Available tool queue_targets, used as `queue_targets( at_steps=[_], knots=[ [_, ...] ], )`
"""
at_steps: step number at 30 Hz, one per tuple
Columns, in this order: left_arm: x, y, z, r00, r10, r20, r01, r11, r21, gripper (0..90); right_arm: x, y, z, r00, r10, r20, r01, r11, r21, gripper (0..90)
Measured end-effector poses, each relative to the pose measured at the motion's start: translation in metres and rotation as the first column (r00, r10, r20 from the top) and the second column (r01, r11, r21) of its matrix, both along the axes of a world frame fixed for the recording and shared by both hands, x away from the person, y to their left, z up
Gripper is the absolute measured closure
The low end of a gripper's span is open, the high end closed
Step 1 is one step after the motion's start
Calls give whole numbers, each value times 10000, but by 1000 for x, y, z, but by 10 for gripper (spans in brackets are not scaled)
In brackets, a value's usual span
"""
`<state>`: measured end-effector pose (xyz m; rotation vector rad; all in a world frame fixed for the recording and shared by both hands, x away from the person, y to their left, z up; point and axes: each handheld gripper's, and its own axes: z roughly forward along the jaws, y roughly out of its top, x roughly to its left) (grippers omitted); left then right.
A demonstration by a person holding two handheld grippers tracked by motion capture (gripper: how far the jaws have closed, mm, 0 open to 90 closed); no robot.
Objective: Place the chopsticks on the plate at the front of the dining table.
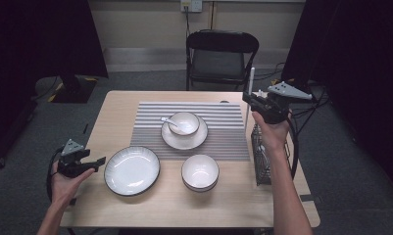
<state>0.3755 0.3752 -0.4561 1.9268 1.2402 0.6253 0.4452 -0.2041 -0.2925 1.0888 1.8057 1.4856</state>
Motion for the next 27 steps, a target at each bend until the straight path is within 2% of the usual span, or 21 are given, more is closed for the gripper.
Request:
queue_targets(
  at_steps=[2, 6, 8, 10, 13, 14, 16, 17, 18, 22, 27],
  knots=[
    [-5, 1, 5, 9996, -269, 86, 271, 9992, -289, 249, 0, 2, -2, 10000, 72, -39, -72, 10000, -38, 852],
    [-11, 1, 7, 9977, -658, 133, 663, 9970, -389, 266, 1, 8, -6, 9997, 230, -99, -230, 9997, 5, 852],
    [-13, 0, 8, 9970, -706, 327, 721, 9963, -471, 265, 1, 11, -7, 9994, 320, -106, -319, 9995, 45, 852],
    [-15, -2, 10, 9944, -1029, 253, 1044, 9919, -720, 265, 1, 15, -10, 9989, 454, -154, -452, 9989, 112, 852],
    [-19, -7, 13, 9911, -1265, 409, 1291, 9894, -669, 268, 2, 20, -12, 9980, 626, -127, -623, 9978, 217, 852],
    [-21, -8, 14, 9917, -1195, 475, 1225, 9903, -659, 270, 2, 22, -13, 9976, 680, -160, -676, 9974, 241, 852],
    [-23, -7, 16, 9913, -1248, 431, 1291, 9842, -1215, 272, 2, 27, -14, 9964, 829, -151, -824, 9961, 309, 852],
    [-25, -7, 17, 9914, -1177, 575, 1247, 9824, -1388, 279, 2, 29, -14, 9962, 860, -146, -855, 9958, 320, 852],
    [-27, -7, 18, 9917, -1117, 637, 1198, 9826, -1420, 304, 1, 31, -15, 9957, 920, -133, -915, 9953, 318, 852],
    [-32, -9, 21, 9913, -1162, 620, 1228, 9854, -1179, 297, 1, 39, -16, 9938, 1107, -116, -1102, 9931, 411, 852],
    [-39, -13, 22, 9871, -1427, 720, 1499, 9828, -1076, 307, 1, 47, -18, 9912, 1316, -145, -1308, 9902, 494, 852]
  ],
)
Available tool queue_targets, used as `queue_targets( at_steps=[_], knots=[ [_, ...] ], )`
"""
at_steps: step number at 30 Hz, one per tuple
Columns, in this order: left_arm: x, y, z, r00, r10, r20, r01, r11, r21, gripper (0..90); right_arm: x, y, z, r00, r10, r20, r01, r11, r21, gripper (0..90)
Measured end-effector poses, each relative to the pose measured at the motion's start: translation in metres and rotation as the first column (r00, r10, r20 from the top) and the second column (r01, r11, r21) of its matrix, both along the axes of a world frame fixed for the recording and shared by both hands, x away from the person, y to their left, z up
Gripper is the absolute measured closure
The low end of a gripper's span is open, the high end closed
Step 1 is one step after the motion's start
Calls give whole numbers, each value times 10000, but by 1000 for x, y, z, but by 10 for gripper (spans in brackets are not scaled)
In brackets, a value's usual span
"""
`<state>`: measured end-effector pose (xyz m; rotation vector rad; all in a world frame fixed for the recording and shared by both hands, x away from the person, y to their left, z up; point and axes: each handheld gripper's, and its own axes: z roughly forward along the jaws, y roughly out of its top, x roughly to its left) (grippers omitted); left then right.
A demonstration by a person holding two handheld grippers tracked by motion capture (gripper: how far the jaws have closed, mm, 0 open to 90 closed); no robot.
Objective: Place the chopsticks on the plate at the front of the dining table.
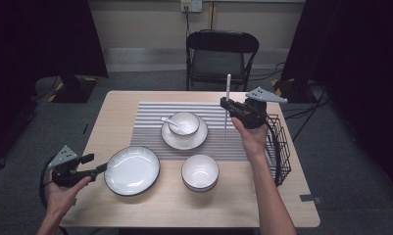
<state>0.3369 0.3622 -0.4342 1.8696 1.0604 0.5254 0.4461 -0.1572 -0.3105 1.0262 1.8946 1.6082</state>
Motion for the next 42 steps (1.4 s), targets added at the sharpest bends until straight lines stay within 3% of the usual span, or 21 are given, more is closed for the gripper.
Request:
queue_targets(
  at_steps=[7, 10, 14, 15, 25, 31, 32, 37, 42],
  knots=[
    [-9, -14, 2, 9982, -588, -110, 587, 9983, -37, 313, 0, 11, -3, 9998, 206, 25, -206, 9998, 37, 852],
    [-15, -24, 4, 9968, -803, 48, 802, 9967, 160, 316, -1, 15, -3, 9996, 290, 55, -290, 9996, 27, 852],
    [-18, -36, 9, 9936, -1100, 265, 1101, 9939, -6, 312, -3, 21, -2, 9988, 473, 84, -473, 9989, 12, 852],
    [-18, -38, 9, 9928, -1139, 364, 1132, 9934, 187, 311, -3, 23, -2, 9987, 492, 114, -493, 9988, 24, 852],
    [-6, -52, 13, 9844, -1667, 566, 1678, 9857, -164, 306, -7, 36, 2, 9961, 886, 25, -886, 9954, 350, 852],
    [-2, -62, 13, 9815, -1733, 820, 1735, 9848, 51, 300, -7, 44, 1, 9938, 1112, 25, -1112, 9928, 439, 852],
    [-1, -65, 12, 9834, -1635, 782, 1646, 9863, -70, 297, -7, 45, 1, 9932, 1166, 30, -1166, 9921, 462, 853],
    [2, -75, 14, 9806, -1779, 820, 1783, 9840, 26, 291, -9, 51, 1, 9908, 1356, 23, -1355, 9894, 517, 852],
    [9, -89, 18, 9734, -2131, 837, 2133, 9770, 66, 278, -10, 56, 2, 9878, 1555, -56, -1549, 9862, 579, 853]
  ],
)
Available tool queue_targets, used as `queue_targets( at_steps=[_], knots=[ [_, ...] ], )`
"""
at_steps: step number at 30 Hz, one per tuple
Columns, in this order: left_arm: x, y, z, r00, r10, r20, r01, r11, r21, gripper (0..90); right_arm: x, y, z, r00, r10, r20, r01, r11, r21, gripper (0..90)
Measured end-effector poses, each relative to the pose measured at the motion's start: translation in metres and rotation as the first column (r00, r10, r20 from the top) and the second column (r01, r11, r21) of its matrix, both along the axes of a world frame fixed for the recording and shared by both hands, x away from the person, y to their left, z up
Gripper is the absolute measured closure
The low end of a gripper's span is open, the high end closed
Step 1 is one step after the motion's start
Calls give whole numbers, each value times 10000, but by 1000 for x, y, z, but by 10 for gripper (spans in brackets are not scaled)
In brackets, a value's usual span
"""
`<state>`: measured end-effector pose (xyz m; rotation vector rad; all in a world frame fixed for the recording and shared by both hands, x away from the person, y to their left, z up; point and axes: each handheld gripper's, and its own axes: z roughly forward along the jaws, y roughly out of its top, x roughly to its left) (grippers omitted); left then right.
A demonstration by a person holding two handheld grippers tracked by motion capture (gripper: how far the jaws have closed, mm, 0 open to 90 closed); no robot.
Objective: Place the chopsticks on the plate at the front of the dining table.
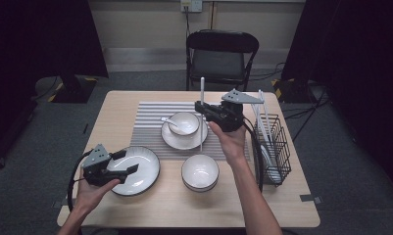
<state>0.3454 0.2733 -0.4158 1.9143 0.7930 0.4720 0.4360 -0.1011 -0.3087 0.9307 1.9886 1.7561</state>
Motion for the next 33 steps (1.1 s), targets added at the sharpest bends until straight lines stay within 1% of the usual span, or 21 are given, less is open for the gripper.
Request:
queue_targets(
  at_steps=[1, 2, 4, 6, 7, 11, 14, 16, 18, 20, 22, 25, 26, 27, 28, 29, 31, 32, 33],
  knots=[
    [1, -2, 0, 10000, 38, 24, -38, 10000, 37, 273, 0, 1, 0, 10000, 24, -2, -24, 10000, 19, 852],
    [3, -5, 1, 10000, 20, -6, -20, 10000, -95, 273, -1, 2, 0, 10000, 66, 6, -66, 10000, 28, 852],
    [6, -9, 3, 9999, -100, 32, 100, 9999, -65, 274, -1, 4, 0, 9999, 155, -5, -155, 9999, 42, 852],
    [8, -14, 5, 9996, -287, 62, 288, 9994, -204, 285, -1, 5, 0, 9998, 212, 6, -212, 9997, 73, 852],
    [8, -15, 6, 9994, -335, 61, 336, 9994, -127, 292, -1, 6, 0, 9997, 243, 13, -243, 9997, 98, 852],
    [12, -22, 11, 9989, -449, 151, 455, 9981, -421, 295, -1, 11, 2, 9993, 383, -2, -383, 9991, 191, 852],
    [15, -28, 13, 9984, -551, 109, 556, 9971, -516, 336, -1, 13, 2, 9988, 481, -1, -481, 9986, 234, 852],
    [16, -32, 14, 9980, -608, 178, 616, 9969, -496, 329, -1, 15, 1, 9985, 544, -10, -544, 9982, 270, 852],
    [18, -35, 15, 9971, -712, 257, 726, 9957, -580, 335, -1, 17, 1, 9982, 592, -21, -591, 9978, 288, 852],
    [20, -38, 17, 9971, -716, 251, 734, 9944, -763, 353, 0, 20, 1, 9978, 662, -6, -661, 9973, 325, 852],
    [24, -42, 20, 9964, -803, 281, 828, 9916, -998, 354, 1, 22, 1, 9976, 685, -32, -684, 9972, 317, 852],
    [26, -49, 24, 9954, -854, 430, 894, 9908, -1020, 353, 2, 28, 3, 9967, 814, -8, -814, 9963, 263, 852],
    [27, -52, 25, 9948, -901, 466, 948, 9890, -1134, 354, 1, 29, 4, 9963, 858, 22, -858, 9959, 282, 852],
    [28, -53, 26, 9940, -955, 535, 1009, 9889, -1093, 368, 1, 31, 5, 9958, 911, 64, -912, 9955, 275, 852],
    [29, -54, 27, 9937, -906, 658, 972, 9897, -1048, 377, 1, 33, 6, 9953, 960, 85, -962, 9950, 280, 852],
    [29, -56, 28, 9941, -831, 694, 900, 9905, -1038, 373, 1, 34, 7, 9953, 967, 73, -969, 9949, 285, 852],
    [30, -58, 29, 9940, -847, 698, 904, 9924, -835, 348, 1, 37, 8, 9947, 1026, 114, -1029, 9943, 292, 852],
    [31, -60, 29, 9935, -864, 743, 926, 9922, -839, 354, 1, 37, 8, 9944, 1044, 134, -1047, 9941, 286, 852],
    [31, -61, 29, 9937, -880, 697, 945, 9909, -959, 354, 1, 39, 9, 9940, 1083, 142, -1087, 9936, 320, 852]
  ],
)
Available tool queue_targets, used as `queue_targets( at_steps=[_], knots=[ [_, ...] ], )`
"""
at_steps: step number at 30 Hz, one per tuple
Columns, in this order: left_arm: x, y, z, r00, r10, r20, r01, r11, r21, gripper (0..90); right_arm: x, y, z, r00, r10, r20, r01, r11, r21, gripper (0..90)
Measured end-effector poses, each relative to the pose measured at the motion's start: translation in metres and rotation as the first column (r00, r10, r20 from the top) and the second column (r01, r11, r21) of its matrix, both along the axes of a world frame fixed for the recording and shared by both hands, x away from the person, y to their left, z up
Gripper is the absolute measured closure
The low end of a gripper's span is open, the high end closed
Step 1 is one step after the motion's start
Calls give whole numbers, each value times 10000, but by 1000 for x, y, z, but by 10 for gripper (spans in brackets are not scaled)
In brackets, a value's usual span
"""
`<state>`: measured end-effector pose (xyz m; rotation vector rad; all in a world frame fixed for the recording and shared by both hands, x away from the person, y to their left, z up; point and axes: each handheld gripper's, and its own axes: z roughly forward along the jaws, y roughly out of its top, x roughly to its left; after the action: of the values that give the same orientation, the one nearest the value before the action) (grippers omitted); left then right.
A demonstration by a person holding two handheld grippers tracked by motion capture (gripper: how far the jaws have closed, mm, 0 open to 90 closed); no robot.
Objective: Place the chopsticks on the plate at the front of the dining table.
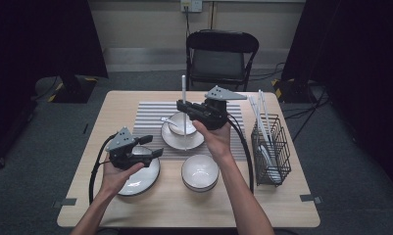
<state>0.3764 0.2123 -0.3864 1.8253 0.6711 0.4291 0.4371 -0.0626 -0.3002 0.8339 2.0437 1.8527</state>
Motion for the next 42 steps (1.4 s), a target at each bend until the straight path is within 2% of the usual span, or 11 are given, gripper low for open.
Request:
queue_targets(
  at_steps=[2, 5, 12, 15, 18, 20, 29, 32, 37, 41, 42],
  knots=[
    [2, -2, 1, 9996, -212, -210, 208, 9996, -191, 350, 0, 3, 0, 10000, 54, 15, -54, 10000, -13, 852],
    [5, -6, 4, 9995, -259, -172, 260, 9997, 44, 359, 1, 7, 0, 9999, 148, -17, -148, 9999, -31, 852],
    [12, -18, 10, 9990, -442, -86, 442, 9990, 86, 374, 2, 18, 2, 9995, 320, -3, -320, 9995, -14, 852],
    [15, -25, 12, 9993, -367, -28, 367, 9993, 67, 389, 1, 20, 3, 9992, 396, 18, -396, 9992, 27, 852],
    [18, -27, 11, 9987, -489, -144, 485, 9985, -235, 420, 0, 23, 3, 9990, 441, 21, -441, 9990, 36, 852],
    [19, -30, 11, 9987, -499, -70, 497, 9986, -160, 431, 0, 25, 3, 9987, 513, 38, -513, 9987, 25, 852],
    [25, -38, 8, 9984, -527, 204, 533, 9980, -346, 639, -1, 34, 1, 9975, 711, 5, -711, 9974, -80, 851],
    [27, -38, 9, 9982, -538, 259, 554, 9965, -621, 697, -1, 36, 1, 9973, 731, -44, -732, 9973, -88, 851],
    [29, -35, 10, 9977, -675, 57, 677, 9936, -906, 777, -2, 37, 0, 9969, 780, -23, -781, 9968, -174, 851],
    [29, -36, 11, 9972, -717, 221, 731, 9949, -692, 838, -2, 37, 1, 9968, 804, -12, -804, 9965, -219, 851],
    [28, -36, 10, 9977, -625, 250, 644, 9947, -803, 842, -2, 37, 0, 9965, 831, -12, -831, 9964, -185, 851]
  ],
)
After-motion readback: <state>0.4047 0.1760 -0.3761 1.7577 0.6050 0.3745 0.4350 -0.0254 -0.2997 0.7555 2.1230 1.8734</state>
